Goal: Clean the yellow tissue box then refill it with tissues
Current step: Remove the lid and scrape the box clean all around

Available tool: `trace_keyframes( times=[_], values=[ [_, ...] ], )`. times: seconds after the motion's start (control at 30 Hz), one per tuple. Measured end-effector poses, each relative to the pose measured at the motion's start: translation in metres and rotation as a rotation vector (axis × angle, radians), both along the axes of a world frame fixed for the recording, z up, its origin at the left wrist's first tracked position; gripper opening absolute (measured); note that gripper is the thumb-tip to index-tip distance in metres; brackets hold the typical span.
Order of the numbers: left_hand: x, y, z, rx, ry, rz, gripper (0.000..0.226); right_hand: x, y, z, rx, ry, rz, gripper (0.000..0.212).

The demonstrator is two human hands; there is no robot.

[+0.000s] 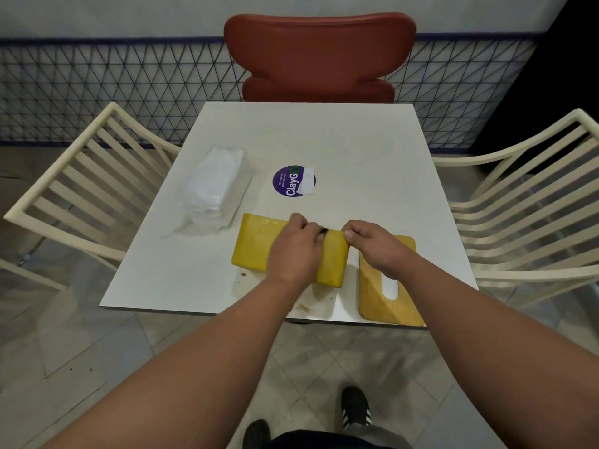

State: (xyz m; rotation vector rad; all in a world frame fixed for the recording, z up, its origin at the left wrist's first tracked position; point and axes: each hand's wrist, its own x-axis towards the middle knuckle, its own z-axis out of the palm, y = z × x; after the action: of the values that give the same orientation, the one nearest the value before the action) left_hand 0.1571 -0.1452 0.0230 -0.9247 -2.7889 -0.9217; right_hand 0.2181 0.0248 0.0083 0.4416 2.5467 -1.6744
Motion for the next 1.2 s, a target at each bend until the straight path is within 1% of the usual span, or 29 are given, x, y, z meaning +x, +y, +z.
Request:
trace_keyframes(
  times=[0.1,0.2,0.27,0.4,0.57,0.7,0.77,0.8,0.87,0.93,1.0,1.07,1.13,1.2],
  values=[
    [0.014,0.020,0.001,-0.040,-0.011,-0.098,0.027,-0.001,0.001,-0.001,0.021,0.004,-0.003,0.022],
    [0.008,0.015,0.001,-0.056,0.020,-0.111,0.027,-0.001,0.002,0.000,0.028,0.008,-0.001,0.023],
    [-0.006,0.003,0.000,-0.052,0.027,-0.044,0.028,0.000,0.002,-0.002,0.031,0.000,-0.007,0.023],
    [-0.036,-0.027,-0.004,-0.047,-0.029,0.144,0.028,0.002,0.006,-0.009,0.023,-0.001,-0.026,0.023],
    [-0.059,-0.064,-0.005,-0.049,-0.026,0.223,0.028,0.000,0.006,-0.011,0.003,0.012,-0.039,0.024],
    [-0.076,-0.094,-0.005,-0.116,-0.024,0.314,0.029,-0.001,0.007,-0.010,0.019,0.006,-0.040,0.024],
    [-0.078,-0.100,0.003,-0.073,-0.047,0.383,0.028,-0.002,0.006,-0.011,0.029,0.008,-0.040,0.024],
    [-0.075,-0.095,0.009,-0.032,-0.050,0.383,0.028,-0.002,0.006,-0.011,0.033,0.012,-0.041,0.024],
    [-0.061,-0.075,0.022,0.052,-0.059,0.304,0.026,-0.002,0.006,-0.011,0.036,0.017,-0.044,0.024],
    [-0.041,-0.043,0.027,0.085,-0.075,0.158,0.026,-0.002,0.005,-0.010,0.037,0.016,-0.050,0.024],
    [-0.017,-0.009,0.023,0.049,-0.072,0.013,0.027,-0.002,0.004,-0.008,0.043,0.025,-0.057,0.024],
    [0.002,0.016,0.014,-0.013,-0.071,-0.081,0.030,-0.002,0.003,-0.007,0.052,0.026,-0.061,0.024],
    [0.009,0.028,0.004,-0.059,-0.063,-0.118,0.031,-0.003,0.003,-0.008,0.050,0.017,-0.065,0.022],
    [0.005,0.028,-0.003,-0.069,-0.018,-0.118,0.030,-0.003,0.003,-0.009,0.054,0.023,-0.071,0.021]
  ],
)
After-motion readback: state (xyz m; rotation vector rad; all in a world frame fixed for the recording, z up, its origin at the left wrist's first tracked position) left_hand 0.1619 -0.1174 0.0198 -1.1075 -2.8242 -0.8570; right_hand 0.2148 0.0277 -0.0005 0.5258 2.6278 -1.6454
